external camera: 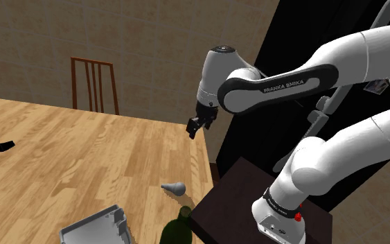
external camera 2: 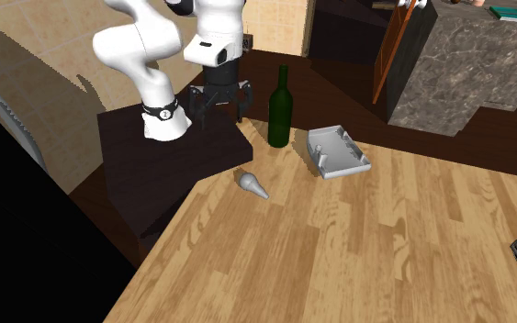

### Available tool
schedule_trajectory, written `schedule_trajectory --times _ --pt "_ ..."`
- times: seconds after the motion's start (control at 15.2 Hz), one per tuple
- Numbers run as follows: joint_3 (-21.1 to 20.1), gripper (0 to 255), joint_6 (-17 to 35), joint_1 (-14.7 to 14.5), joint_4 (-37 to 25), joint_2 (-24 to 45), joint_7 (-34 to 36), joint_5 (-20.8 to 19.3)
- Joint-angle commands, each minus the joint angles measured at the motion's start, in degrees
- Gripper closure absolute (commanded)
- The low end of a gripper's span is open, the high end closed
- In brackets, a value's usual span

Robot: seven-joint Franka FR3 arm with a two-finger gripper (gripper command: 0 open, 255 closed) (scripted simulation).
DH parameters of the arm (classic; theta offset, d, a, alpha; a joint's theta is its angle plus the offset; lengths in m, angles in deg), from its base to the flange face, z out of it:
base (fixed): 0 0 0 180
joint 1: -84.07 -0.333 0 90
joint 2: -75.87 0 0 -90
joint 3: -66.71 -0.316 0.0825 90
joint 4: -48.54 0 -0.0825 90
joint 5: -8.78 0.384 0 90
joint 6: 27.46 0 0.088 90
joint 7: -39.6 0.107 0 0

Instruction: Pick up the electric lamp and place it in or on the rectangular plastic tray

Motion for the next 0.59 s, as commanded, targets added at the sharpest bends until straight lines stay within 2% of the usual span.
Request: schedule_trajectory --times 0.0,0.26,0.53 --pt "-1.9 0 3.8 0.1 -0.7 4.7 2.6 -0.5" --pt "-5.2 0 10.3 0.5 -1.9 13.2 8.0 -2.9" --pt "-8.0 0 15.9 1.1 -4.6 22.7 14.8 -8.0"
